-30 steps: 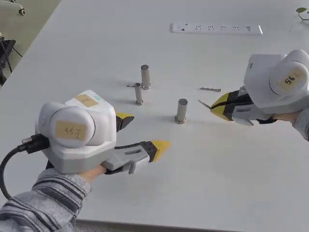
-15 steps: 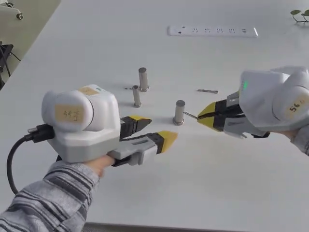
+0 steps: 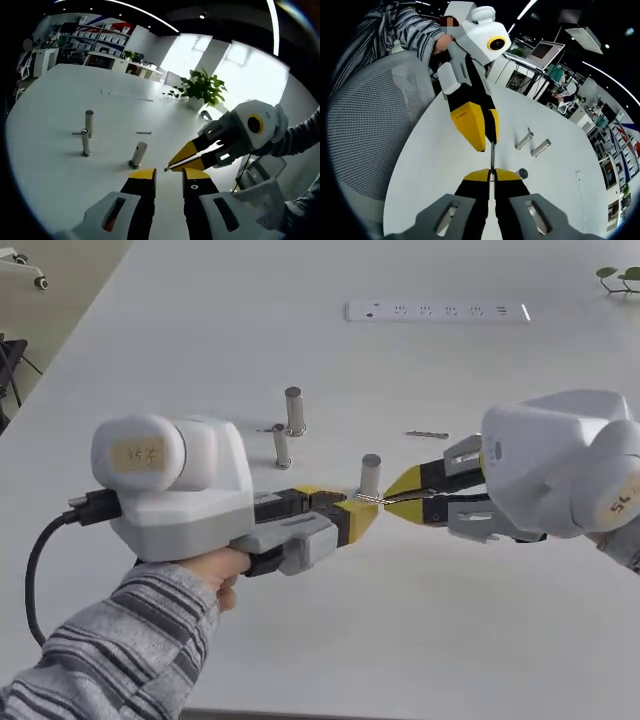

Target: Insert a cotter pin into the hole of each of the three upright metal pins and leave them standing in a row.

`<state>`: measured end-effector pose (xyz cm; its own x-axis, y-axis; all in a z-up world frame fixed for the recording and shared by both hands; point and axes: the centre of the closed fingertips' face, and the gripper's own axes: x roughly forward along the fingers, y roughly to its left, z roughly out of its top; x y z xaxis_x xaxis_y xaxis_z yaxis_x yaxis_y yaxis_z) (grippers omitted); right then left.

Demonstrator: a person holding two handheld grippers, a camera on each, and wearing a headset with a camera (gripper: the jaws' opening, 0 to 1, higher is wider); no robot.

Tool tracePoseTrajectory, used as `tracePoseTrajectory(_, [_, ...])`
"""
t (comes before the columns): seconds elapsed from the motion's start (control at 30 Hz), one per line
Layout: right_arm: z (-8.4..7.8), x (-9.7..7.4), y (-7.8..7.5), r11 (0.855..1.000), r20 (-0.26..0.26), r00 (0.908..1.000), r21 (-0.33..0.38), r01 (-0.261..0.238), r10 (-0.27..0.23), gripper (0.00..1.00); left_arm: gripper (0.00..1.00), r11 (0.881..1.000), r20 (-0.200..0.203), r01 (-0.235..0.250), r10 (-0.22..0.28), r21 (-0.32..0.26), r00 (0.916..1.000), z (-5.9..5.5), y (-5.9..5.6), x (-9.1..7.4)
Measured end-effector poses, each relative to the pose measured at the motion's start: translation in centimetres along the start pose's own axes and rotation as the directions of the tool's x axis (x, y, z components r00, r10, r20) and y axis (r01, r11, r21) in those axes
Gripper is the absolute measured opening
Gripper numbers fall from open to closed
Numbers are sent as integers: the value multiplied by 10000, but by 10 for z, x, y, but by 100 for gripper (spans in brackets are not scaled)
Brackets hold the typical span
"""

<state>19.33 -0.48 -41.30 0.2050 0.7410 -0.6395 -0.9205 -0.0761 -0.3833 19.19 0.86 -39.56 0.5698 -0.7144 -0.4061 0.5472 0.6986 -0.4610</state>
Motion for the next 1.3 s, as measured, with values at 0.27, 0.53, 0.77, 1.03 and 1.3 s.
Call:
tracePoseTrajectory(0.27, [10, 0, 1, 9993, 99, 9999, -374, -34, 37, 0, 7, 9994, 126, 216, -212, -264, 9997, 3, -4, 2])
tracePoseTrajectory(0.53, [14, -1, 2, 9991, 159, 9999, -428, 12, -5, 0, 0, 9989, 166, 128, -121, -451, 9998, 2, -2, 1])
tracePoseTrajectory(0.77, [15, -2, 0, 9998, 276, 9996, -188, 91, -86, 0, 0, 9993, 51, 122, -120, -366, 9999, -1, -3, 2])
tracePoseTrajectory(1.03, [15, -2, 0, 9995, 233, 9997, -289, 113, -106, 0, 0, 9987, 86, 157, -153, -485, 9998, -1, -2, 3])
tracePoseTrajectory(1.3, [15, -2, 0, 9991, 172, 9998, -392, 134, -127, 0, 0, 9983, 113, 142, -136, -568, 9998, -1, -1, 4])
